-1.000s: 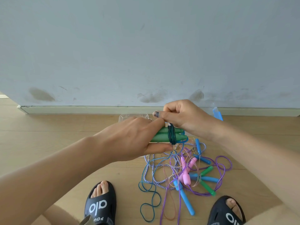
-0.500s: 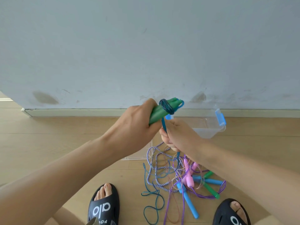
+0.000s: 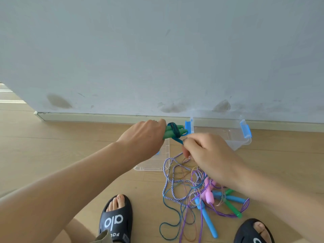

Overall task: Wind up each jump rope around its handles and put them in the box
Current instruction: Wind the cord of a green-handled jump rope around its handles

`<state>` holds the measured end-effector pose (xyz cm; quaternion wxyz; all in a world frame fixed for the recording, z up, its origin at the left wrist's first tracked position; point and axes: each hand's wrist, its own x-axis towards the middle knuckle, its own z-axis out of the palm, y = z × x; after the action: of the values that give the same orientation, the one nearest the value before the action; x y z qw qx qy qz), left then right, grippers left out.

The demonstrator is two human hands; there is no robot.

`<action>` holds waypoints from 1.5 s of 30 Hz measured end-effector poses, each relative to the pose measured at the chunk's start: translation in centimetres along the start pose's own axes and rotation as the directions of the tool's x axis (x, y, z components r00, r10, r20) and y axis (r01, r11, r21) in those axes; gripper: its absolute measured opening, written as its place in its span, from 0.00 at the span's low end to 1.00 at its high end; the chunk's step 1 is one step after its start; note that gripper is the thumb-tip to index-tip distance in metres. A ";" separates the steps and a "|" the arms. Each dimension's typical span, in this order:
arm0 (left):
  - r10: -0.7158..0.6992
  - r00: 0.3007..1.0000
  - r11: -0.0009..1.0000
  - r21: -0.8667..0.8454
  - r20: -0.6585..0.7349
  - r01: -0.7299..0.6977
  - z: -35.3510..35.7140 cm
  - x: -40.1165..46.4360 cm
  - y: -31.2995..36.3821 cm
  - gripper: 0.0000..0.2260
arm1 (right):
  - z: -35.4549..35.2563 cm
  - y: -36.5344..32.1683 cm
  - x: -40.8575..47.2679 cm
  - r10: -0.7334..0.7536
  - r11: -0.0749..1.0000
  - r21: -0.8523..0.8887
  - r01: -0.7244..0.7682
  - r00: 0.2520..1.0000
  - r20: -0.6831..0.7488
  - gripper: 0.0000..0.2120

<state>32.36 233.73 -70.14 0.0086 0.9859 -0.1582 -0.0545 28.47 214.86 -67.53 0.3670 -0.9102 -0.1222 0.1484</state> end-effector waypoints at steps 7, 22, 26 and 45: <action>0.099 0.995 0.990 0.104 -0.021 -0.096 0.1 0.1 1.0 0.04 | -2.2 0.2 1.5 -0.193 0.980 -0.060 0.190 0.980 -0.056 0.20; 0.418 0.852 0.894 -0.026 -0.314 -0.448 -1.5 -2.0 2.8 0.11 | -3.3 2.2 4.9 -0.115 0.948 0.311 0.073 0.986 0.121 0.26; 0.349 0.871 0.907 -0.108 -0.345 -0.406 -2.3 -2.3 2.3 0.11 | -2.4 1.9 4.5 -0.071 0.797 0.596 -0.096 0.966 0.250 0.17; 0.099 0.994 0.990 0.105 -0.044 -0.094 0.9 0.0 0.4 0.08 | 0.7 -0.4 0.2 -0.378 0.886 -0.346 0.308 0.912 -0.156 0.25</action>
<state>32.14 233.35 -71.01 -0.0355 0.9773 -0.2079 -0.0214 28.38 215.66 -67.80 0.2490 -0.9312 -0.2630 -0.0418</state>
